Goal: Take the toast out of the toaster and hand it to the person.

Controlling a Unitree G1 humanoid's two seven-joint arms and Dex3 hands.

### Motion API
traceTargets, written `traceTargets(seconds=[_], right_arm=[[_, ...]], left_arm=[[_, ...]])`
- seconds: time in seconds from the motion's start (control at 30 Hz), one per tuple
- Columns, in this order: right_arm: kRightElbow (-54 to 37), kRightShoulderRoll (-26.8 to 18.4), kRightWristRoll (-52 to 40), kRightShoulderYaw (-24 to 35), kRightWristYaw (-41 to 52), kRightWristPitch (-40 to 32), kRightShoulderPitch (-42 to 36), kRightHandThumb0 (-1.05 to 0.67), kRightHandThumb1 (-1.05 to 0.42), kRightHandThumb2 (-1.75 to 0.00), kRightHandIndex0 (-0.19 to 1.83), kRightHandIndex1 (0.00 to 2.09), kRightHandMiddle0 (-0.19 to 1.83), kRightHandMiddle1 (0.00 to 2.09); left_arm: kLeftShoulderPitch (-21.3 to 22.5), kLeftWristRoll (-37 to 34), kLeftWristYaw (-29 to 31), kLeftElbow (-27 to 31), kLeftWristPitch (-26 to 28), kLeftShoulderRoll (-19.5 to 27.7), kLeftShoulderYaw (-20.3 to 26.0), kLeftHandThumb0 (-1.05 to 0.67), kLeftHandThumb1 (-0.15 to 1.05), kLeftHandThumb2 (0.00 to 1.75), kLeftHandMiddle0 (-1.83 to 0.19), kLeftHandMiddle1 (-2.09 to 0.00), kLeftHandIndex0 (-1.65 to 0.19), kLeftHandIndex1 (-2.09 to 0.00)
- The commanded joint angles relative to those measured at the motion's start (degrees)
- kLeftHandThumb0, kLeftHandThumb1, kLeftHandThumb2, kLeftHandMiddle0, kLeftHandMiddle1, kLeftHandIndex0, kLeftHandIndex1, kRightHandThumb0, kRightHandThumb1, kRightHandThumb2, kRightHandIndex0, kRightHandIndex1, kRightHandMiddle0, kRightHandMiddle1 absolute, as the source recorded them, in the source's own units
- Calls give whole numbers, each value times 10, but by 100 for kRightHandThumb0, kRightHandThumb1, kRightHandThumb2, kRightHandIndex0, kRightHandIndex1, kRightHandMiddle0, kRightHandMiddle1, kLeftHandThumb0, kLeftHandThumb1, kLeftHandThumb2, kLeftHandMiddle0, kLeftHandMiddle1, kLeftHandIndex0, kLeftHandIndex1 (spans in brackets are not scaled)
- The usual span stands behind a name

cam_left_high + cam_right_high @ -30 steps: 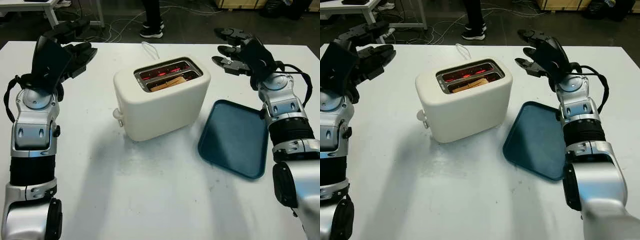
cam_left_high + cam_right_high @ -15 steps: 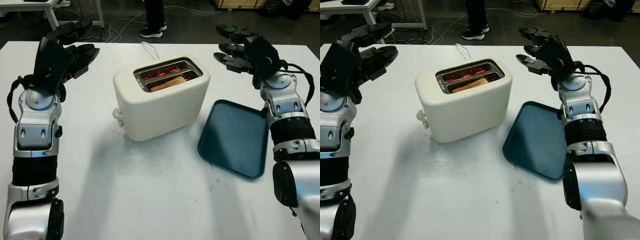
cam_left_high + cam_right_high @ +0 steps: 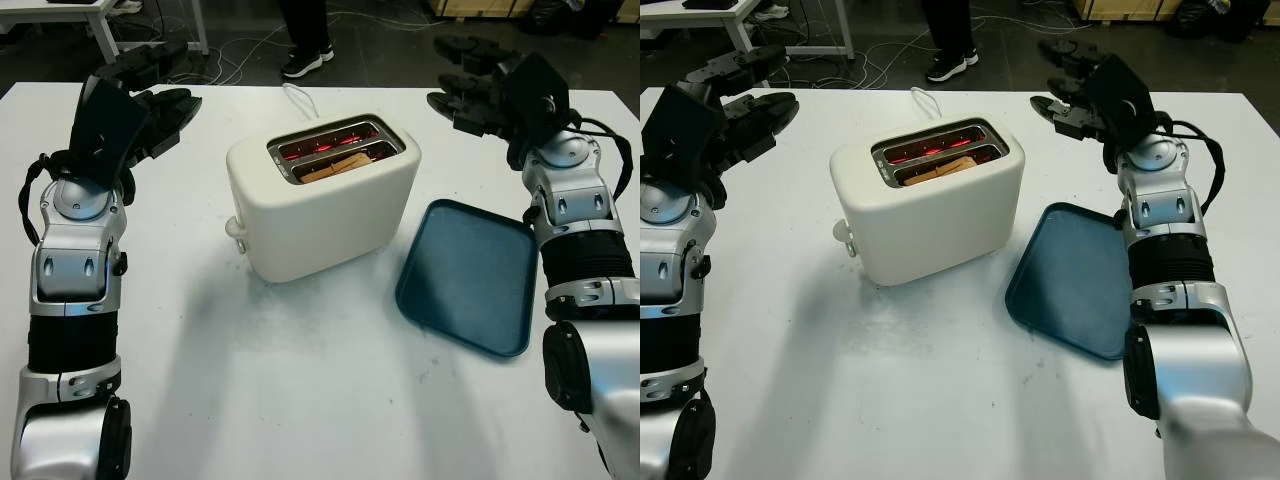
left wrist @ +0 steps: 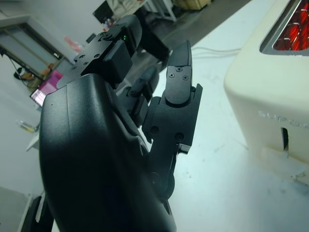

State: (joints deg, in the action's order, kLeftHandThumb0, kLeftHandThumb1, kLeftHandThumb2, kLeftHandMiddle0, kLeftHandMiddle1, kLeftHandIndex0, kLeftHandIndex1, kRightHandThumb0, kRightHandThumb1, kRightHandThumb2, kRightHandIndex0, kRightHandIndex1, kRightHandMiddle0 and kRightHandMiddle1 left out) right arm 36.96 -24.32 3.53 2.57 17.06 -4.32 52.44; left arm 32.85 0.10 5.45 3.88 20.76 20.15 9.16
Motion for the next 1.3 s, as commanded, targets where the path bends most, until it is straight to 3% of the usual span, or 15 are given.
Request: traceTargets(seconds=[0.0, 1.27], right_arm=[[-7, -6, 7, -6, 2, 14, -8, -22, -92, -31, 35, 0, 36, 0], [5, -11, 22, -14, 1, 54, -12, -24, -92, -26, 45, 3, 42, 1]], left_arm=[[-5, -2, -4, 9, 5, -4, 2, -26, 92, 23, -54, -31, -60, -4], [-7, 3, -2, 13, -8, 0, 1, -27, 92, 22, -44, -55, -61, -4]])
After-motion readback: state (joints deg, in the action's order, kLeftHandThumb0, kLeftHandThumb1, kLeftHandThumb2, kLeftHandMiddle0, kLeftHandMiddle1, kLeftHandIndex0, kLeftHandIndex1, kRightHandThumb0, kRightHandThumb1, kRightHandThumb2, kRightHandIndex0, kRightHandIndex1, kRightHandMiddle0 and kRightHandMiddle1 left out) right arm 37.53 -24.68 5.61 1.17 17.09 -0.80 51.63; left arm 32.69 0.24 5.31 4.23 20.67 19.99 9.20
